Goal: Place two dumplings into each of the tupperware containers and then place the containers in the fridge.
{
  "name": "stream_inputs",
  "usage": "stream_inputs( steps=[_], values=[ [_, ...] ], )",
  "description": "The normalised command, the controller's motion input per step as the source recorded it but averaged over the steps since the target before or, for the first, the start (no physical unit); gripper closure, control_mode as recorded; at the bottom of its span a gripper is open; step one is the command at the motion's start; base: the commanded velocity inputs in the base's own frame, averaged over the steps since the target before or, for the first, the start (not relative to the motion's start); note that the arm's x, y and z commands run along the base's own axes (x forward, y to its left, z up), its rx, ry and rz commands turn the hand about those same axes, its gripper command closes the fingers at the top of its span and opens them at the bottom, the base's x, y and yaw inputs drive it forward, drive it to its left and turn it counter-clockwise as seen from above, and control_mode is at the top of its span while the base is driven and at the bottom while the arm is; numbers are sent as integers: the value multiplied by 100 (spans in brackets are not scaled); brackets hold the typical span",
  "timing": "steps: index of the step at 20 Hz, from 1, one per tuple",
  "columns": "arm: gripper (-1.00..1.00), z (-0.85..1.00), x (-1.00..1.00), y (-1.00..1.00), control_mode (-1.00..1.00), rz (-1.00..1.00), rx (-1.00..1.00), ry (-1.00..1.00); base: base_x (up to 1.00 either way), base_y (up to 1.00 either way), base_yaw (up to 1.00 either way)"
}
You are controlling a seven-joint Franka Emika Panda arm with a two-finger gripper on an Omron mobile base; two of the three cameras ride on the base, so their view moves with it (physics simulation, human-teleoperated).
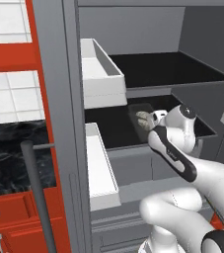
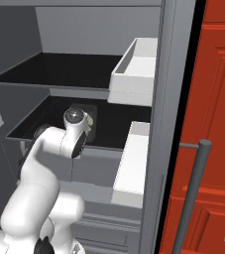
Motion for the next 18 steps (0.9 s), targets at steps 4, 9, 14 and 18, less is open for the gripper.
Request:
stream_inputs(
  steps=[4, 9, 14, 18],
  values=[
    [100, -1, 35, 3, -100, 0, 0, -1, 0, 0, 0],
    [100, -5, 51, 0, -100, 0, 0, 0, 0, 0, 0],
    [100, -29, 12, 0, -100, 0, 0, -9, 0, 0, 0],
    [-100, -11, 0, 0, -100, 0, 0, -9, 0, 0, 0]
  ],
)
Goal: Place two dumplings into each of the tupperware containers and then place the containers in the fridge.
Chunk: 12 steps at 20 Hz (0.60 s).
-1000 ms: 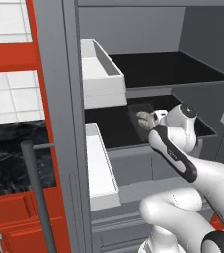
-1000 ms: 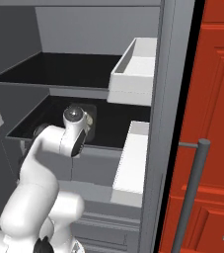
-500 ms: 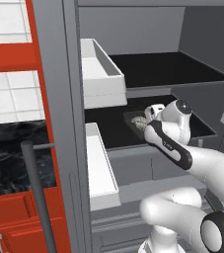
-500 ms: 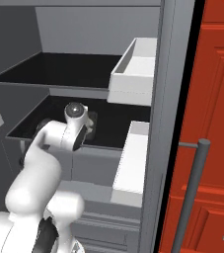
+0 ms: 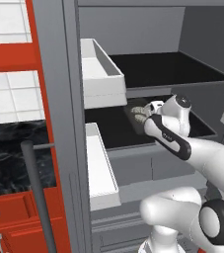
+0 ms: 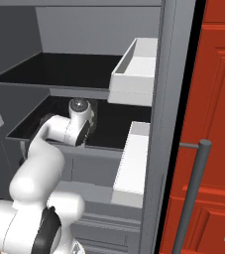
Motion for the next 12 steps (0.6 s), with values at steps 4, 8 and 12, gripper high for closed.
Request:
stream_inputs(
  steps=[4, 8, 12],
  values=[
    [-100, -3, 0, 0, -100, 0, 0, -10, 0, 0, 0],
    [-100, 18, 0, 0, -100, 0, 3, -9, 0, 0, 0],
    [-100, 64, -2, -3, -100, 0, 4, 0, 0, 0, 0]
  ],
)
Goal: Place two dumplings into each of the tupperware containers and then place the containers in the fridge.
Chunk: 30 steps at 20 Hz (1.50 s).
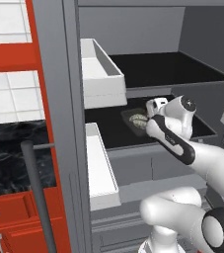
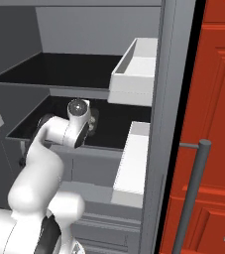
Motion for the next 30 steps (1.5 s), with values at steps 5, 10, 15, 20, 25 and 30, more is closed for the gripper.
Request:
stream_inputs(
  steps=[5, 10, 15, 20, 25, 30],
  values=[
    [-100, 66, -63, -14, -100, -5, 1, 10, 0, 0, 0],
    [-100, 23, -100, -23, -100, -25, 1, 19, 0, 0, 0],
    [-100, 2, -93, 5, -100, -51, 10, 19, 0, 0, 0],
    [-100, 2, -84, 1, -100, -70, 31, 10, 0, 0, 0],
    [-100, 24, -57, 6, -100, -75, 23, 20, 0, 0, 0],
    [-100, 23, -53, 0, -100, -76, 28, 20, 0, 0, 0]
  ],
)
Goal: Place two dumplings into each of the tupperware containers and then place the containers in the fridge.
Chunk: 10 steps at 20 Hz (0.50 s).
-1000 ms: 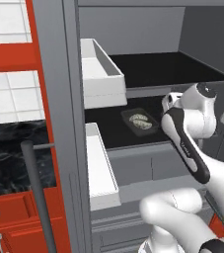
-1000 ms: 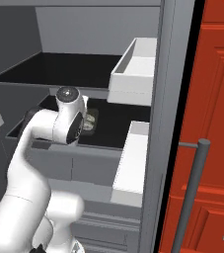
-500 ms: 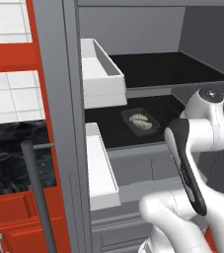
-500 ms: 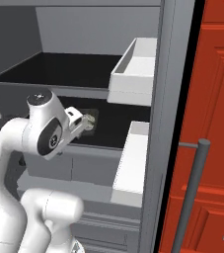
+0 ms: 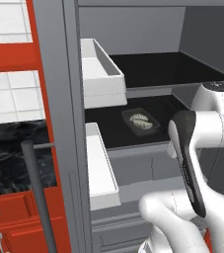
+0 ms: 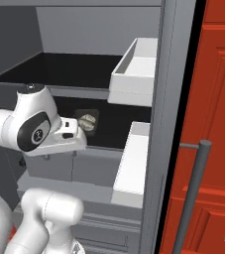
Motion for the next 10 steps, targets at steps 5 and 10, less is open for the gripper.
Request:
stream_inputs(
  steps=[5, 10],
  values=[
    [-100, -11, -58, 18, -100, -65, 16, -2, 0, 0, 0],
    [-100, -1, -5, 23, -100, -8, 0, -22, 0, 0, 0]
  ],
)
